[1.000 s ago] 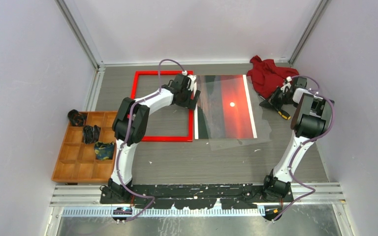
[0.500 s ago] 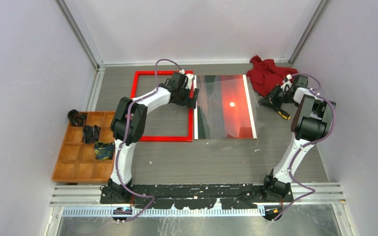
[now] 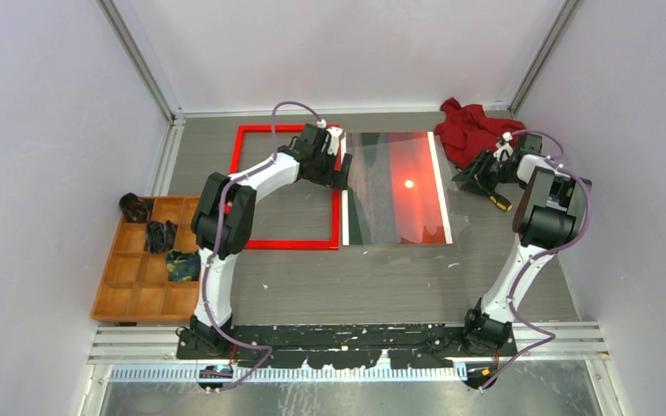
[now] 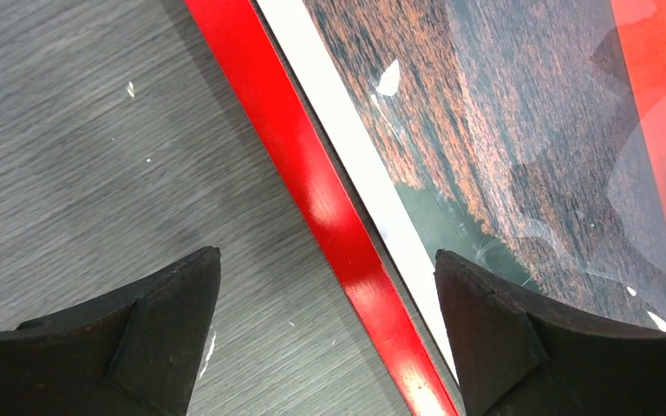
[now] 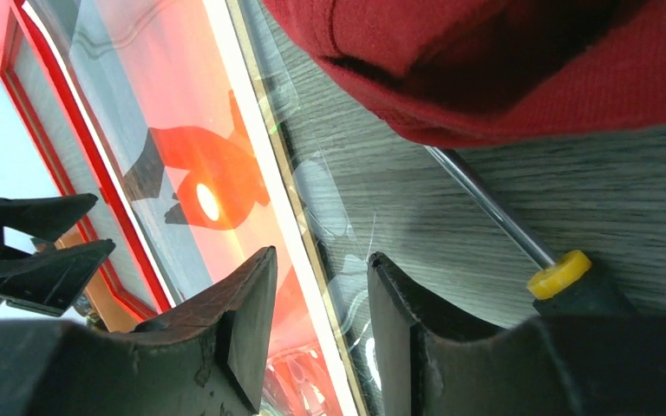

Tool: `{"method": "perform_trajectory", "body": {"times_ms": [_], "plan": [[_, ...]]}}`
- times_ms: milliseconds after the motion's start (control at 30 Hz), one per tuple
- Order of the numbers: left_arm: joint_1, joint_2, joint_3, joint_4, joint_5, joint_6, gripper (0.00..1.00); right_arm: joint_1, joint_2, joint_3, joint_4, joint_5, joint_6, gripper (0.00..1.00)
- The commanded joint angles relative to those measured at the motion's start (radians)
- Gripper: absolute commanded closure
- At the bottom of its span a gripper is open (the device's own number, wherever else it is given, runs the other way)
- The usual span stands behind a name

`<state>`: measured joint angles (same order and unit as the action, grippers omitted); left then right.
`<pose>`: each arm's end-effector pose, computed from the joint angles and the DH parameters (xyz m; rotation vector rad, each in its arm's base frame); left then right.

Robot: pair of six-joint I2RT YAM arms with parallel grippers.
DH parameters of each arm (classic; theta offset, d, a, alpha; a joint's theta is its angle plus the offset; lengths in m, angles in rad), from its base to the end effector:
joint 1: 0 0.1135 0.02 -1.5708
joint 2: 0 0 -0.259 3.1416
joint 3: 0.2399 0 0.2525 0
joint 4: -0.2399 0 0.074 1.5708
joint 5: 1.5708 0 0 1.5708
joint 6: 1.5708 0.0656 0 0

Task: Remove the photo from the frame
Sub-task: Pick up the photo frame item from the photo frame.

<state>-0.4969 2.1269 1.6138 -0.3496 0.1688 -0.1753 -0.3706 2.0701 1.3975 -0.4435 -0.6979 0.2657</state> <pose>0.4255 -0.2433 0.1600 0.4738 2.4365 -0.5006 0.4140 -0.1157 0.1234 0.5869 2.4601 0.8851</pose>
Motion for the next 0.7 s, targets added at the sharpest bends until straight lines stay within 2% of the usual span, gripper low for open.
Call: {"method": "perform_trajectory", "body": {"times_ms": [0, 300, 667], "plan": [[-0.026, -0.067, 0.011, -0.004, -0.031, 0.041, 0.05, -0.004, -0.022, 0.017, -0.015, 0.008, -0.045, 0.51], [-0.083, -0.004, 0.1, -0.061, -0.14, 0.147, 0.04, -0.014, 0.028, 0.064, -0.102, -0.014, -0.124, 0.51], [-0.135, 0.077, 0.173, -0.102, -0.162, 0.22, 0.03, -0.044, 0.101, 0.135, -0.239, -0.1, -0.244, 0.52]]}}
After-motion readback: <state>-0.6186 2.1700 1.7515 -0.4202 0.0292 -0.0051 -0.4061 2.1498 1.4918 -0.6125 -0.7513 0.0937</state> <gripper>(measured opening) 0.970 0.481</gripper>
